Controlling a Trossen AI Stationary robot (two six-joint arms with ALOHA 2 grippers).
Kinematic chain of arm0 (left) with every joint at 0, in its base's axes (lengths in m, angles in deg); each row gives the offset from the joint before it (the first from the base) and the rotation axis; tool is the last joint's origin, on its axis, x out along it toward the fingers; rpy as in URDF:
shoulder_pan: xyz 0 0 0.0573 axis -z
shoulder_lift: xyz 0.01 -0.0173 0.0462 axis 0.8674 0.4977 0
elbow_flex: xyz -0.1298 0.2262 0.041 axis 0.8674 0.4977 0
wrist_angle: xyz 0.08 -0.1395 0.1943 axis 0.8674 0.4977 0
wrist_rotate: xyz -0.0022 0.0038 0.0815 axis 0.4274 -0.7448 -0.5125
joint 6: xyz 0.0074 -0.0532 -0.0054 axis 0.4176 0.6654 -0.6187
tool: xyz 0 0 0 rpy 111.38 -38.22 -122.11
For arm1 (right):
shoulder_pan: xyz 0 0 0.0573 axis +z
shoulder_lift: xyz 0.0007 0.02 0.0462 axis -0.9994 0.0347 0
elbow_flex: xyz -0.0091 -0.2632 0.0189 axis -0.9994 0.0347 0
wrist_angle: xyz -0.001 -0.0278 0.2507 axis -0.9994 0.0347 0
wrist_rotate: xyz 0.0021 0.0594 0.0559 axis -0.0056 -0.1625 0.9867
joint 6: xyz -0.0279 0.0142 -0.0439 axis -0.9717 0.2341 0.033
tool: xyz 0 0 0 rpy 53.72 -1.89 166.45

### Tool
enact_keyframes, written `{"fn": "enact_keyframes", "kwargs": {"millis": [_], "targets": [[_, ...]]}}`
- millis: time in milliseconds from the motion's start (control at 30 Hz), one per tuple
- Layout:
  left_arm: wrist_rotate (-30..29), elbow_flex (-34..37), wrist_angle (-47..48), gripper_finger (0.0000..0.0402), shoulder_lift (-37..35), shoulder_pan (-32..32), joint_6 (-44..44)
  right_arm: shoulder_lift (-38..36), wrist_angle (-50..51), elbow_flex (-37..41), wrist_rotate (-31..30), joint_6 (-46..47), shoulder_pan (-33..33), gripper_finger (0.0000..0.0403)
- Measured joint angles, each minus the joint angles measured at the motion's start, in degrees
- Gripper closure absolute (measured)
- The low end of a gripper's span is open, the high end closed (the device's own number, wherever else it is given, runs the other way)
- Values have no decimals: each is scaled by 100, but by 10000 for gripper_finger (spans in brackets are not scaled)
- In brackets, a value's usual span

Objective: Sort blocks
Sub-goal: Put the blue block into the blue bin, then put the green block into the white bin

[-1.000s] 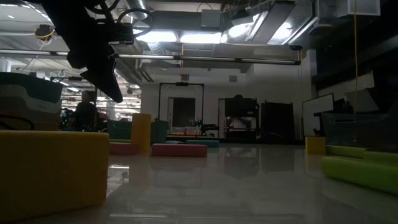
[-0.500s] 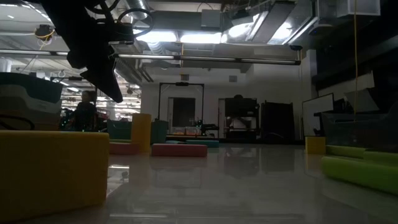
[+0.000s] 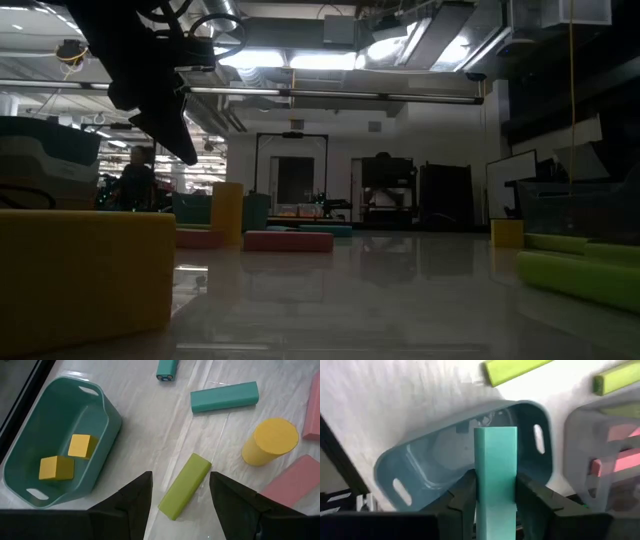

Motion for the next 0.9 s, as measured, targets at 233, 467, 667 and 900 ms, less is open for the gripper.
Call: {"fn": "enact_keyframes", "kwargs": {"millis": [233, 467, 667, 900], "targets": [[-2, 0, -2, 215, 0, 0, 0, -2, -3, 462, 405, 1, -2, 280], [-2, 0, -2, 215, 0, 0, 13, -2, -493, 1128, 986, 1, -2, 221], [-2, 0, -4, 215, 0, 0, 15, -2, -524, 1143, 1011, -155, -17, 178], [64, 0, -149, 215, 80, -155, -193, -2, -222, 1144, 1642, -494, -55, 177]]}}
